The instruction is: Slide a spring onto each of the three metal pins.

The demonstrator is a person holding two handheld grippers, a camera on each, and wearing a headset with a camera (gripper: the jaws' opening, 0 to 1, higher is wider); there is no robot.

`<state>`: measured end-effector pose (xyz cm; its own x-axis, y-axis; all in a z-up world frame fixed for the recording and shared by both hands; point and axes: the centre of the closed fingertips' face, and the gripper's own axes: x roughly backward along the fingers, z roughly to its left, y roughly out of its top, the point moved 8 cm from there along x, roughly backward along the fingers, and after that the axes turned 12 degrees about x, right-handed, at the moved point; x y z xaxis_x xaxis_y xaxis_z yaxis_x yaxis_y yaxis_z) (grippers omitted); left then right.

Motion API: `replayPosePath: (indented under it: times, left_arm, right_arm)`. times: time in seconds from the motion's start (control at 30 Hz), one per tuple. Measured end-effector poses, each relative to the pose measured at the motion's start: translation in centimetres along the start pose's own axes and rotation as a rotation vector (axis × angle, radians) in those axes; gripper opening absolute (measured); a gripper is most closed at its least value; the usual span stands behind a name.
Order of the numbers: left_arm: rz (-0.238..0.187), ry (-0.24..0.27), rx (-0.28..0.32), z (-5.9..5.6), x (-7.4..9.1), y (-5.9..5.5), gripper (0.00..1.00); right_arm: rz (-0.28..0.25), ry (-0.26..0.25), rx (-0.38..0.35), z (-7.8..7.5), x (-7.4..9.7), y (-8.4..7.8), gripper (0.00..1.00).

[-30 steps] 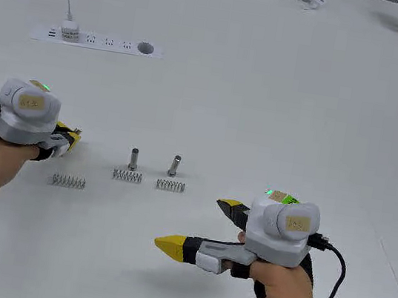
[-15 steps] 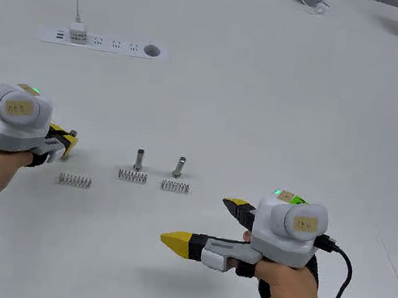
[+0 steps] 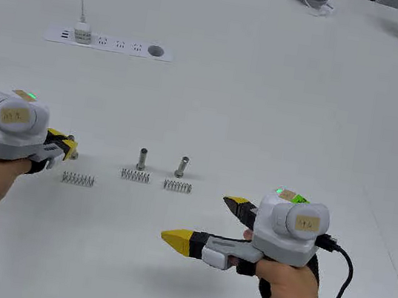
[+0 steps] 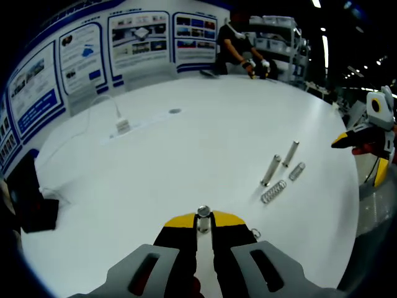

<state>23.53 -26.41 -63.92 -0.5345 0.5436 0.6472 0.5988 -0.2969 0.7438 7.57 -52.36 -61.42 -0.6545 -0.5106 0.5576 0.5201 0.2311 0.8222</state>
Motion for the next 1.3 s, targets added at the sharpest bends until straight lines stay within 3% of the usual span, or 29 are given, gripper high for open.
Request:
replayPosePath:
  times: [0.63, 0.77, 1.3]
  left_arm:
    - [-0.015, -0.015, 0.048, 0.3, -0.3, 0.2, 0.14]
    - [-0.020, -0.023, 0.032, 0.4, -0.5, 0.3, 0.09]
    - [-0.029, -0.063, 0.046, -1.6, -0.9, 0.1, 0.08]
  right_arm:
    - [0.009, 0.003, 0.001, 0.0, 0.1, -0.3, 0.90]
    - [0.015, 0.006, 0.005, 0.0, 0.0, -0.3, 0.90]
    - [0.020, 0.014, 0.013, 0.2, -0.4, 0.0, 0.90]
